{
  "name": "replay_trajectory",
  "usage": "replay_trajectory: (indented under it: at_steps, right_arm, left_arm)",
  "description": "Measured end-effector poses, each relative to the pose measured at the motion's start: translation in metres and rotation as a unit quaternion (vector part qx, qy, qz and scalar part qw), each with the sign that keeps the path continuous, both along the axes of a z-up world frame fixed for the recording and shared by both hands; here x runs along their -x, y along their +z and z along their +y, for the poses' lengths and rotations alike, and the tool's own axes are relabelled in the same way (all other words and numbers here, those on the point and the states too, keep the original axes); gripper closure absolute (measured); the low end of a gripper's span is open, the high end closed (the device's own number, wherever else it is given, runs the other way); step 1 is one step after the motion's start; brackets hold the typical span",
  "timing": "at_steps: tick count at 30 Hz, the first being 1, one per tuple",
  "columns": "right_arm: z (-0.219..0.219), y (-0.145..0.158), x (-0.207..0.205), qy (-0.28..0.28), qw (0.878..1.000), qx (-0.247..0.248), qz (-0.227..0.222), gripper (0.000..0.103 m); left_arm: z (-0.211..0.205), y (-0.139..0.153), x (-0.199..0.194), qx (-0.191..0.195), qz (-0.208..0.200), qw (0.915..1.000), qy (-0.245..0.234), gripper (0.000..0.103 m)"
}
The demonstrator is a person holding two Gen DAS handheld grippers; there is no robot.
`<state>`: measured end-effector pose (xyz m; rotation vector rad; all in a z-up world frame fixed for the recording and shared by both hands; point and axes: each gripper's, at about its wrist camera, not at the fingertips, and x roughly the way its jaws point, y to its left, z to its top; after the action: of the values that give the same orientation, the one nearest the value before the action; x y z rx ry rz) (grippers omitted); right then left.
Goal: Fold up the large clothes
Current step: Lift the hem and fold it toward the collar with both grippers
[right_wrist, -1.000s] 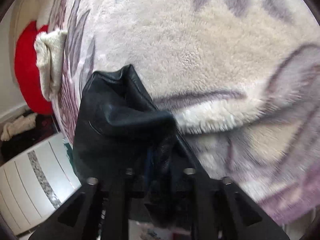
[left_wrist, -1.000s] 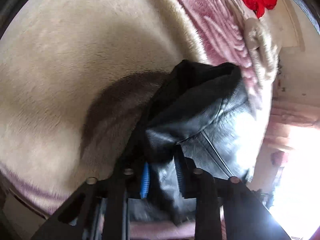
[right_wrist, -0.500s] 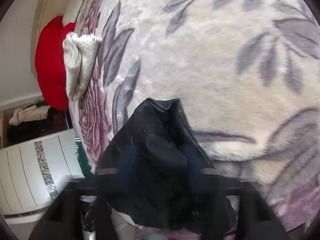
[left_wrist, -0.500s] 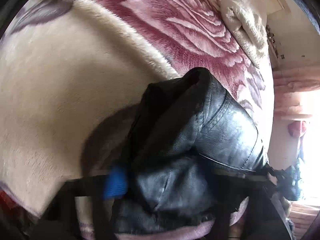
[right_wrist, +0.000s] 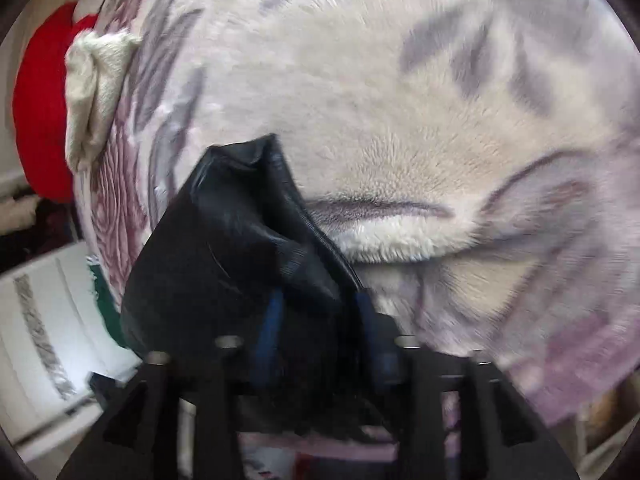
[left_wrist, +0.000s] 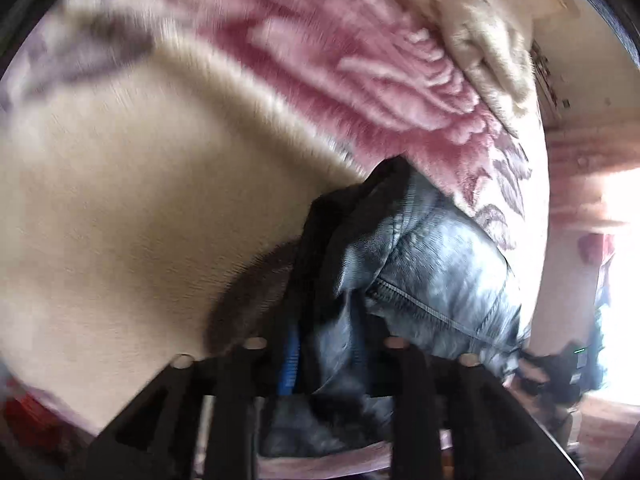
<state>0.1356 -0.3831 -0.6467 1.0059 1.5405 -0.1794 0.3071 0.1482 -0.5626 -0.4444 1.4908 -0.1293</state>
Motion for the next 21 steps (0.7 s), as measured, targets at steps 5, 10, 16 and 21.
replay_trajectory:
  at_steps: [5,10,16,21]
  right_arm:
    - [0.010,0.067,-0.014,0.016,0.997,0.039,-0.058,0.046]
    - [0.070,0.057,-0.086,0.112,0.991,0.001,-0.077,0.048]
    - [0.160,0.001,-0.168,0.253,0.966,0.050,-0.013,0.083]
    - [0.157,-0.047,-0.188,0.242,0.967,0.067,0.039,0.102]
  left_arm:
    - [-0.042,0.046,-0.004,-0.026,-0.060,0.9967,-0.049,0.034]
    - [-0.127,0.008,-0.049,-0.032,-0.052,0.9909,-0.120,0.099]
    - [-0.140,-0.083,-0.087,-0.050,0.012,0.9914,-0.121,0.099]
    - [-0.115,-0.108,-0.099,0.033,0.036,0.9944,-0.094,0.099]
